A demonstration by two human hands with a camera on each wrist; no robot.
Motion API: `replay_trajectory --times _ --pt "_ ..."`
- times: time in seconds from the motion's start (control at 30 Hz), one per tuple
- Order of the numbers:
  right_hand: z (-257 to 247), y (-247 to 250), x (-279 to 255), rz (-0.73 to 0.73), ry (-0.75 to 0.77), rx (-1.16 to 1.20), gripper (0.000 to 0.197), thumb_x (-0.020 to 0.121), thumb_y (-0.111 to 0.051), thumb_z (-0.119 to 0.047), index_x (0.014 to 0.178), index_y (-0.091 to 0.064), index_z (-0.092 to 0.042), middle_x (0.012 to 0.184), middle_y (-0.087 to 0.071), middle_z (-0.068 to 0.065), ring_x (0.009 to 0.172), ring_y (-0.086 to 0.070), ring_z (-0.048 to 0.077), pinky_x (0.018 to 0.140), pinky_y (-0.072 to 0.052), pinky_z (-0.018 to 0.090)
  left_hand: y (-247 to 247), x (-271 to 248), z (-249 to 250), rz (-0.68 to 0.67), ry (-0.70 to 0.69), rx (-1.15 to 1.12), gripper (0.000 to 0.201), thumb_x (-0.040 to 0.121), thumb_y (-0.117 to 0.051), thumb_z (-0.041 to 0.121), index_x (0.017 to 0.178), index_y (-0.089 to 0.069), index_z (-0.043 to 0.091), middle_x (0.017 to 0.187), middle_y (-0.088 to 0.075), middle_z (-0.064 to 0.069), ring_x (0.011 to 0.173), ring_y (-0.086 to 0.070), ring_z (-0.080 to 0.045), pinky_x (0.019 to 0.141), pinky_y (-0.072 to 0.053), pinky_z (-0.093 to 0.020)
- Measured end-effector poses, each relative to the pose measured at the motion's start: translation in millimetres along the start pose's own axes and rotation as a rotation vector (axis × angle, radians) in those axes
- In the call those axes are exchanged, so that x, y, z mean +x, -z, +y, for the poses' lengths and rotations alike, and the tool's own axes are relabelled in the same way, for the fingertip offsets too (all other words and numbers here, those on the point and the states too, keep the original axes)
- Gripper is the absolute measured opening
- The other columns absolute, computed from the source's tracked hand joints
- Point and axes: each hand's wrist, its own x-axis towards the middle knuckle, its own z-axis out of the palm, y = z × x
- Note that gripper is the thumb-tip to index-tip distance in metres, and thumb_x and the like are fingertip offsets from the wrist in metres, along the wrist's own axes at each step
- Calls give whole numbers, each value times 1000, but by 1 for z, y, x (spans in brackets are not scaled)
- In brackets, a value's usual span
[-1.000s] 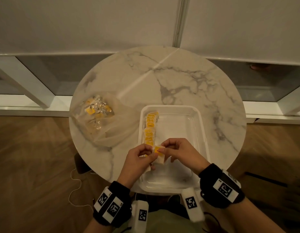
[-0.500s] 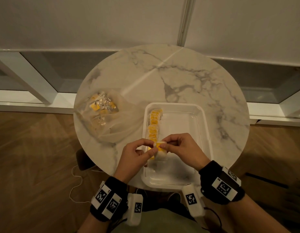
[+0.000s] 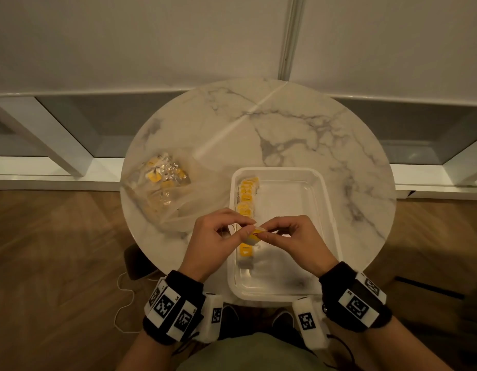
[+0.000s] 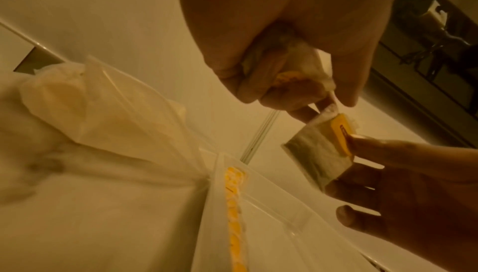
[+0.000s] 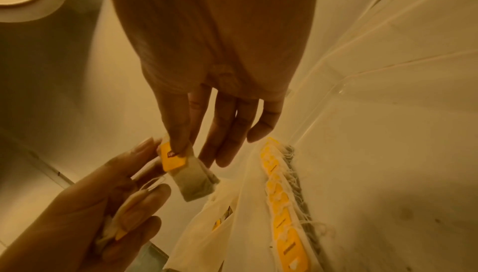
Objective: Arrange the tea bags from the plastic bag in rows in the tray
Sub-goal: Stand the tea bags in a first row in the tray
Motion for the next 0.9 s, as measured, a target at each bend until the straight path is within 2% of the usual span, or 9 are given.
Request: replay_trajectory --times 0.13,0.23,0.37,0.4,0.5,0.57,0.7,0.8,0.9 --pt "0 2 -2 -15 4 -8 11 85 -75 -16 95 -78 -12 90 -77 0 88 -71 19 87 -52 50 0 3 2 -27 8 -3 7 81 -79 9 82 -80 16 80 -71 6 61 -57 -4 52 -42 -20" --pt "2 -1 -5 -60 28 -17 20 84 -76 -16 105 -75 -16 101 -75 -3 99 -68 17 89 -52 48 -2 4 5 -39 12 -30 4 81 -79 9 81 -80 13 77 -71 5 60 -57 -1 51 -43 -17" --pt "8 -8 -8 -132 0 73 19 88 -72 -14 105 -76 -8 102 -76 4 99 -68 30 95 -51 52 -5 4 5 -44 54 -40 4 81 -79 9 81 -80 13 78 -72 5 60 -57 -1 51 -45 -18" --pt "9 -9 -8 -128 -21 115 19 88 -71 -12 105 -76 -6 102 -76 6 99 -68 34 95 -51 51 -5 4 4 -39 66 -38 4 81 -79 10 81 -80 14 78 -72 6 59 -56 -2 51 -45 -19" --pt "11 -11 -9 -103 -50 161 18 88 -70 -11 103 -76 -2 100 -76 9 99 -70 31 95 -53 40 -4 4 0 1 116 -47 4 82 -78 15 83 -80 18 78 -73 6 55 -52 -7 46 -45 -24" --pt "13 -12 -8 -98 -72 144 14 88 -71 -12 95 -77 -2 94 -76 11 91 -71 27 88 -53 34 -4 2 -2 28 155 -54 5 82 -78 15 83 -80 19 77 -74 6 52 -51 -7 43 -44 -23" --pt "21 -9 -6 -142 -187 1 8 83 -76 -11 80 -77 -4 71 -72 0 68 -63 6 71 -48 17 -5 -4 -11 -9 213 55 7 82 -78 13 80 -80 19 71 -73 6 48 -52 0 44 -45 -20" --pt "28 -7 2 -281 -326 -213 10 80 -79 -16 72 -76 -12 63 -68 -2 58 -58 5 63 -48 18 -6 -11 -26 -150 208 238 10 81 -78 18 76 -79 26 72 -72 12 56 -56 5 55 -42 -16" --pt "35 -9 15 -452 -447 -353 11 80 -79 -16 71 -75 -11 65 -69 1 58 -60 7 67 -51 22 -8 -17 -35 -210 168 428 5 81 -78 28 78 -76 32 74 -71 18 64 -57 8 61 -39 -21"
